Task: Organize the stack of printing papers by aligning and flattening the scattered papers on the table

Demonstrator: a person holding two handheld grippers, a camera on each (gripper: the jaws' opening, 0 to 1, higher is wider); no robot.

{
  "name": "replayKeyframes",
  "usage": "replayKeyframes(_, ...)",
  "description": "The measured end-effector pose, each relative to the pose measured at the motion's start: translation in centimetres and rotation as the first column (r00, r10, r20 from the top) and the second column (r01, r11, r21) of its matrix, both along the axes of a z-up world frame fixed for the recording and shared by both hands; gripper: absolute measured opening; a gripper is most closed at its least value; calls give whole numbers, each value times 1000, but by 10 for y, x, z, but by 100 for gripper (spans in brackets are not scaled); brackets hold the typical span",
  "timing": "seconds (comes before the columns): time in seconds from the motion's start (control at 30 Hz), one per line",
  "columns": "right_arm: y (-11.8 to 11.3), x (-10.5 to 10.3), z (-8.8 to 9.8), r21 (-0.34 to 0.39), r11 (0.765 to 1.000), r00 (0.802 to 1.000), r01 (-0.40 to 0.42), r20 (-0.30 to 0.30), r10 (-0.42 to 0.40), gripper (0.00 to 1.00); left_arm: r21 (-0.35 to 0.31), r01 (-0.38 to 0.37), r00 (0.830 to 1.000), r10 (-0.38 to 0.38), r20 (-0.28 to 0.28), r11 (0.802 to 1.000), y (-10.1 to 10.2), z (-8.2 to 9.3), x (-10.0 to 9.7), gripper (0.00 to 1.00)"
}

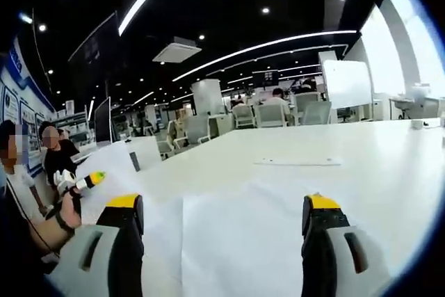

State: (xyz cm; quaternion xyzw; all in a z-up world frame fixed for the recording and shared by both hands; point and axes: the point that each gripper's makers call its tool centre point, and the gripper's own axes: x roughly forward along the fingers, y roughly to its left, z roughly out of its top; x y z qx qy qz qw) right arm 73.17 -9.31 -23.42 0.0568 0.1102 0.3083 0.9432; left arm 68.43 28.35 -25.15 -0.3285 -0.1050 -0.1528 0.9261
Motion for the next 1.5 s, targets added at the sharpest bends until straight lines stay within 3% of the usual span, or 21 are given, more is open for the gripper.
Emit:
replayKeyframes(0.67,-39,20,-19,-25,995,995,98,-27,-99,90,-3,1,1000,-1,1,1000,0,0,-1,7)
replayKeyframes(1.5,-58,34,-48,-46,989,987,137,-74,-140,90,-5,-5,1000,5,3,1000,1,0,0,7)
